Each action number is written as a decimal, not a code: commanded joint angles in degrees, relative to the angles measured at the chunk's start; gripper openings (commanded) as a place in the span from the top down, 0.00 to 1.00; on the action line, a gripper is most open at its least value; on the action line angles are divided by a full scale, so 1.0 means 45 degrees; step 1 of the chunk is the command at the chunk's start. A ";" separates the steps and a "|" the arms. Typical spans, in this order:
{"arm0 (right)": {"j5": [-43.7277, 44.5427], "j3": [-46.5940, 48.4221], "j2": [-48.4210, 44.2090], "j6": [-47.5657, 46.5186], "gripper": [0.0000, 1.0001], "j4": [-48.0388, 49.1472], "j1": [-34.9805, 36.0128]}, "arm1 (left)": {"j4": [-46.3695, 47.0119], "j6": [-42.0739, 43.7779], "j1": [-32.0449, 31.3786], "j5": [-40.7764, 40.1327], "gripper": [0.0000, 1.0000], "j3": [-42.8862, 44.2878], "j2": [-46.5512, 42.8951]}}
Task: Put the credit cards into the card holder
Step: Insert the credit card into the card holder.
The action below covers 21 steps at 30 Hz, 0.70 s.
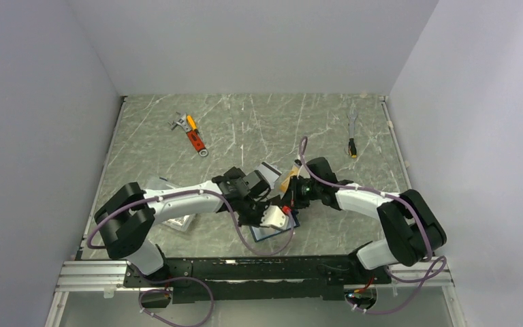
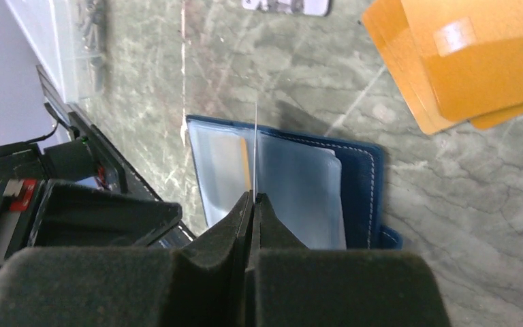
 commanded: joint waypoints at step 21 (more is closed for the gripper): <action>0.1006 -0.3063 -0.2418 0.1867 1.00 0.2440 0.0084 | 0.0833 0.0512 -0.1754 -0.2404 0.86 -0.1345 -0.0144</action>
